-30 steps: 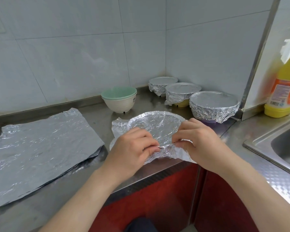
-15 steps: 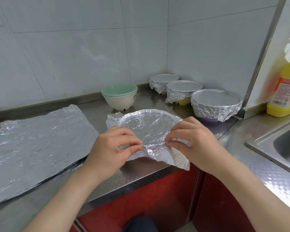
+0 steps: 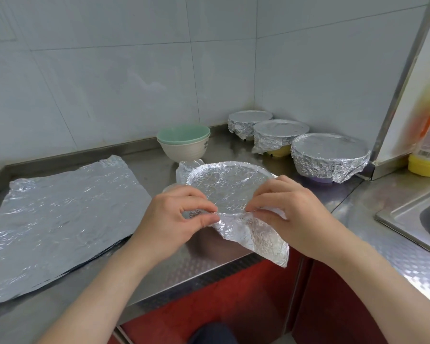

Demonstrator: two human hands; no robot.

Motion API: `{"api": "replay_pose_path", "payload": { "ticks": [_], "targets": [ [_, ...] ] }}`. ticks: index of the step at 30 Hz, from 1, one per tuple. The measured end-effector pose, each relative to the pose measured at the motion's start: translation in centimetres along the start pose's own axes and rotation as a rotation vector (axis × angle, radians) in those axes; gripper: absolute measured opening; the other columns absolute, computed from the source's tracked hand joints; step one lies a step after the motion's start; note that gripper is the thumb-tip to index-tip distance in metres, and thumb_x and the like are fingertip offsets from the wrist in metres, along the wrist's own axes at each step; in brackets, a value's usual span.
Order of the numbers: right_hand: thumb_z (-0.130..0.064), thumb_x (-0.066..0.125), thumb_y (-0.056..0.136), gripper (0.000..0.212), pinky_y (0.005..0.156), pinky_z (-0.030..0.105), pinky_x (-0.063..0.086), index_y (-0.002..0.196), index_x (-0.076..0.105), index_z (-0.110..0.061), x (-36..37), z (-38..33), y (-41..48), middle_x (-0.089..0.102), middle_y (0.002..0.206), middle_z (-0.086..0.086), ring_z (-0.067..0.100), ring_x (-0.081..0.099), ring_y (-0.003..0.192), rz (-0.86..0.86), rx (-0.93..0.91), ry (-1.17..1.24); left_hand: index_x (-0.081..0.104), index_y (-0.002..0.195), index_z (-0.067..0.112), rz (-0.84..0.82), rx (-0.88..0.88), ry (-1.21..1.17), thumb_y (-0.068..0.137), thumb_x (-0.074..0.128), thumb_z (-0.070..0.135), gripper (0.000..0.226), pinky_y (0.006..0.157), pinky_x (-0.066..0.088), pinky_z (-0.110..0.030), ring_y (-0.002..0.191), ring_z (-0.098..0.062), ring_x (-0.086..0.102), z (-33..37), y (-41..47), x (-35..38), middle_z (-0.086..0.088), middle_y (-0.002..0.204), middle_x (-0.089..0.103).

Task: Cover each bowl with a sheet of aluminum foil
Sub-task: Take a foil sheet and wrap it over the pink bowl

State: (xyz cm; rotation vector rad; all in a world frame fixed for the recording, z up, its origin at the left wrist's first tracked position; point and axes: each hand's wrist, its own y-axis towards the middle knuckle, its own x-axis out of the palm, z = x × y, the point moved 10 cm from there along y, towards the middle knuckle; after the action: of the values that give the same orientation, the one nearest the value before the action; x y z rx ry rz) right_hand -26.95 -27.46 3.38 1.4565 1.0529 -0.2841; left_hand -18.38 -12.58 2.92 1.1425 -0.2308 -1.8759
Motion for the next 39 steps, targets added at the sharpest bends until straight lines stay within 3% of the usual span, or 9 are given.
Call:
{"api": "replay_pose_path", "payload": {
  "ticks": [3, 8, 11, 14, 17, 22, 27, 34, 39],
  "targets": [
    [-0.013, 0.069, 0.079, 0.01, 0.071, 0.031, 0.048, 0.085, 0.074, -0.019, 0.5, -0.5, 0.2, 0.065, 0.083, -0.009, 0.014, 0.053, 0.081, 0.035, -0.018, -0.045, 0.077, 0.07, 0.026, 0.019, -0.002, -0.014, 0.067, 0.083, 0.026, 0.007, 0.079, 0.048, -0.03, 0.084, -0.014, 0.062, -0.1, 0.4, -0.2, 0.012, 0.08, 0.067],
    [-0.006, 0.072, 0.077, 0.013, 0.066, 0.032, 0.048, 0.085, 0.073, -0.016, 1.4, -2.1, 0.4, 0.063, 0.081, -0.004, 0.019, 0.054, 0.078, 0.099, -0.064, -0.118, 0.077, 0.072, 0.019, 0.015, 0.029, 0.069, 0.068, 0.084, 0.013, 0.011, 0.078, 0.047, -0.023, 0.083, -0.006, 0.062, -0.2, 0.7, -0.9, 0.012, 0.085, 0.068],
    [-0.02, 0.067, 0.084, 0.016, 0.078, 0.036, 0.047, 0.099, 0.072, -0.023, 1.7, -1.6, -0.1, 0.062, 0.096, -0.009, 0.016, 0.054, 0.093, 0.083, -0.008, -0.049, 0.077, 0.076, 0.024, 0.012, -0.014, 0.137, 0.069, 0.084, 0.011, 0.016, 0.083, 0.041, -0.009, 0.089, 0.001, 0.062, -1.1, 0.7, -1.5, 0.017, 0.086, 0.069],
    [-0.025, 0.07, 0.084, 0.027, 0.087, 0.045, 0.045, 0.11, 0.069, -0.027, 0.8, 0.3, -1.3, 0.059, 0.114, -0.011, 0.015, 0.053, 0.109, 0.143, 0.12, 0.014, 0.077, 0.079, 0.027, 0.072, -0.065, 0.182, 0.075, 0.08, 0.011, 0.017, 0.088, 0.038, -0.005, 0.093, 0.005, 0.06, -1.9, 0.5, -2.5, 0.019, 0.092, 0.068],
    [-0.025, 0.069, 0.084, 0.026, 0.085, 0.051, 0.046, 0.11, 0.068, -0.028, -0.5, 2.1, -2.3, 0.059, 0.115, -0.013, 0.015, 0.054, 0.111, 0.208, 0.212, 0.047, 0.077, 0.079, 0.024, 0.169, -0.015, 0.156, 0.076, 0.069, 0.019, 0.01, 0.086, 0.039, -0.005, 0.091, 0.004, 0.059, -0.1, 0.0, -2.7, 0.015, 0.089, 0.068],
    [-0.032, 0.06, 0.089, 0.019, 0.083, 0.05, 0.048, 0.102, 0.072, -0.027, -0.7, 2.5, -2.0, 0.062, 0.107, -0.017, 0.01, 0.057, 0.106, 0.177, 0.225, 0.116, 0.077, 0.086, 0.025, 0.032, 0.108, 0.164, 0.076, 0.068, 0.044, 0.023, 0.081, 0.041, -0.013, 0.086, -0.001, 0.055, 3.8, 0.0, 1.5, 0.014, 0.085, 0.065],
    [-0.033, 0.063, 0.084, 0.017, 0.078, 0.05, 0.048, 0.096, 0.074, -0.028, -0.5, 2.2, -1.1, 0.065, 0.099, -0.016, 0.013, 0.058, 0.1, 0.099, 0.195, 0.05, 0.078, 0.084, 0.022, 0.025, 0.059, 0.121, 0.074, 0.081, 0.019, 0.011, 0.075, 0.045, -0.022, 0.081, -0.006, 0.058, 2.8, 0.3, 2.2, 0.013, 0.081, 0.065],
    [-0.027, 0.061, 0.086, 0.017, 0.075, 0.047, 0.049, 0.098, 0.073, -0.028, 1.4, 0.4, -0.1, 0.066, 0.099, -0.014, 0.015, 0.06, 0.095, 0.03, 0.146, 0.076, 0.077, 0.077, 0.026, -0.026, -0.075, 0.085, 0.073, 0.081, 0.007, 0.02, 0.075, 0.042, -0.008, 0.087, -0.005, 0.061, 0.1, 0.5, -0.1, 0.017, 0.087, 0.067],
    [-0.032, 0.063, 0.091, 0.028, 0.099, 0.046, 0.042, 0.118, 0.066, -0.03, -0.8, 2.6, -1.4, 0.056, 0.126, -0.013, 0.008, 0.048, 0.122, 0.223, 0.332, 0.195, 0.077, 0.077, 0.03, 0.042, -0.133, 0.151, 0.079, 0.072, 0.004, 0.026, 0.082, 0.034, 0.001, 0.091, 0.008, 0.059, -1.2, 0.4, -2.9, 0.027, 0.097, 0.064]
  ]
}}
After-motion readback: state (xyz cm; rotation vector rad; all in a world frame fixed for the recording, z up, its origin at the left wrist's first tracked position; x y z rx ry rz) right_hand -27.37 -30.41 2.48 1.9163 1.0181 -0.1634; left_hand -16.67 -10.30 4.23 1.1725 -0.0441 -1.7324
